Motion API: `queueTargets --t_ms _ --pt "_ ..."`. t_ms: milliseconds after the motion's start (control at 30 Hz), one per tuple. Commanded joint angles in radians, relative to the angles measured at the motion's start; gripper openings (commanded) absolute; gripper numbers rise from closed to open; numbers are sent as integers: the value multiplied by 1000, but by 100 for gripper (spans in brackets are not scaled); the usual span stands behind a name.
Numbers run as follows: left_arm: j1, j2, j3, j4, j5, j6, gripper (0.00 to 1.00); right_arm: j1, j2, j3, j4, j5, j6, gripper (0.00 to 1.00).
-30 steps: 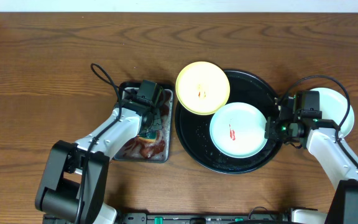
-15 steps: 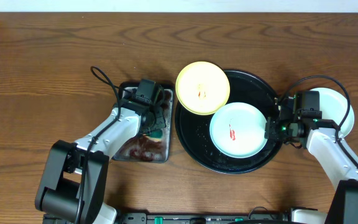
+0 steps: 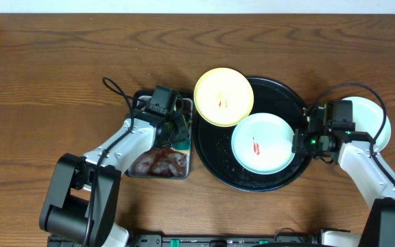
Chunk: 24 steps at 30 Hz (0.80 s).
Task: Clean dirty plates on tray and stack at the side
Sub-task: 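Dip the green sponge in the soapy tray with the left gripper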
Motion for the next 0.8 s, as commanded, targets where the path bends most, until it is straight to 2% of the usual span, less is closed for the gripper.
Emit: queueTargets --t_ms 0,267,400,467,633,767 --pt "-16 16 -13 21 39 -21 8 11 3 -6 2 -15 12 1" --pt "-34 16 -13 79 31 -24 8 11 3 -6 2 -15 11 1" --pt "-32 3 -13 63 -71 0 7 11 3 -6 0 -15 11 1" --pt "-32 -31 -13 43 -126 30 7 10 3 -6 0 -15 11 1" --pt "-32 -142 -13 40 -132 133 8 11 3 -6 3 -15 11 1" --pt "-15 -232 -13 13 -157 138 7 10 3 -6 3 -14 8 1"
